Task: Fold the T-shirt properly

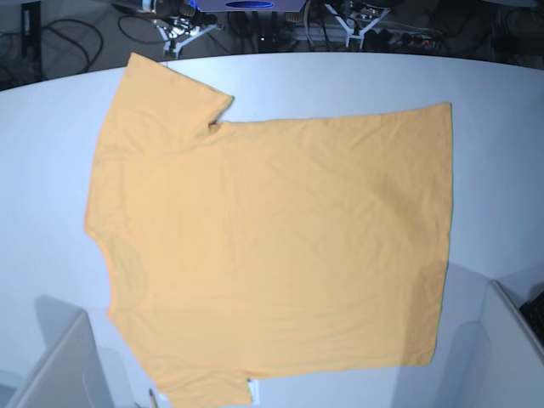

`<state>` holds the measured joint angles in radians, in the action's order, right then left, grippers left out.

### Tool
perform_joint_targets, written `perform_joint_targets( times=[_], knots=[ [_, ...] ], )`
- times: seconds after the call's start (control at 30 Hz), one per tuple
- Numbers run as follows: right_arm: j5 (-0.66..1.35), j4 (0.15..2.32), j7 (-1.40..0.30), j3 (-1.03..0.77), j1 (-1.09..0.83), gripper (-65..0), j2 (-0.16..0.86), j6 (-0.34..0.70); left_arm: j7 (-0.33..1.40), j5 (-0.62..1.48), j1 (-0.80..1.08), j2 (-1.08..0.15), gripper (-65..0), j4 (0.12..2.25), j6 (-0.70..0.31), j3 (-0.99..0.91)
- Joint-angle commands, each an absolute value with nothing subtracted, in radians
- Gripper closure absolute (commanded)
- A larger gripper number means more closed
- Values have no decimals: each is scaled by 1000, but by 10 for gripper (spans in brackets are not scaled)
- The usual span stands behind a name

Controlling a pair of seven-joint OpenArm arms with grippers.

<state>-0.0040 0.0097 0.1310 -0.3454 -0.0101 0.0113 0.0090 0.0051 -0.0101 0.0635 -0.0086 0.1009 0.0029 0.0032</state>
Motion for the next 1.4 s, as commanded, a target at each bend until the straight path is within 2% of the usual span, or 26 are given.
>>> perform_joint_targets(
  times=[0.0, 0.1, 0.13, 0.17, 0.23, 0.3, 0.37, 0.43, 0.53, 0.6, 0.63, 0.7, 0.73, 0.8, 0.83, 1.07, 1.13, 1.3, 1.37],
  knots=[
    [-1, 8, 136, -349, -8, -105, 16, 8, -7, -8, 58, -10, -3, 137, 7, -2],
    [-2, 8, 136, -343, -10, -320, 12, 8, 2, -1, 62, -10, -5, 159, 7, -8],
    [-2, 8, 136, -343, -13, -368, 12, 8, 4, -1, 62, -10, -5, 159, 7, -8],
    [-2, 8, 136, -343, -16, -384, 12, 8, 4, -1, 62, -10, -5, 157, 7, -8],
    [-2, 16, 136, -343, -35, -359, 12, 8, 4, -1, 64, -10, -7, 157, 7, -8],
    [-2, 16, 137, -343, -44, -287, 15, 8, 4, -1, 65, -10, -10, 157, 7, -8],
    [-2, 16, 139, -348, -53, -165, 16, 8, 4, -1, 65, -10, -61, 157, 7, -8],
    [-1, 16, 142, -349, -54, 0, 16, 8, 4, -1, 67, -10, -155, 157, 8, -8],
    [-2, 16, 139, -343, -54, 0, 16, 8, 4, -1, 79, -10, -318, 157, 8, -8],
    [-1, 16, 139, -348, -50, 0, 16, 7, 4, -1, 79, -10, -374, 157, 8, -8],
    [-1, 16, 139, -349, -50, 0, 16, 7, 5, -1, 79, -10, -370, 157, 8, -8],
    [-1, 16, 137, -346, -51, 0, 16, 7, 15, -1, 79, -10, -313, 157, 8, -8],
    [-2, 16, 139, -343, -54, 0, 18, 7, 41, -1, 76, -10, -252, 157, 8, -8],
    [-2, 16, 139, -343, -56, 0, 35, 7, 104, -1, 68, -8, -71, 157, 8, -10],
    [-2, 16, 139, -343, -56, 0, 36, 7, 128, -1, 67, -8, 0, 160, 8, -10],
    [-5, 21, 142, -340, -81, 0, 74, 10, 119, -1, 90, -8, 0, 165, 7, -4],
    [-5, 59, 139, -340, -96, 0, 74, 19, 62, -7, 110, -10, 0, 168, 7, 2],
    [-5, 160, 128, -340, -177, 0, 74, 122, -68, -12, 180, -28, 0, 168, 5, 4],
    [-5, 194, 117, -340, -216, 0, 74, 127, -110, -12, 213, -36, 0, 170, 5, 4]
  ],
)
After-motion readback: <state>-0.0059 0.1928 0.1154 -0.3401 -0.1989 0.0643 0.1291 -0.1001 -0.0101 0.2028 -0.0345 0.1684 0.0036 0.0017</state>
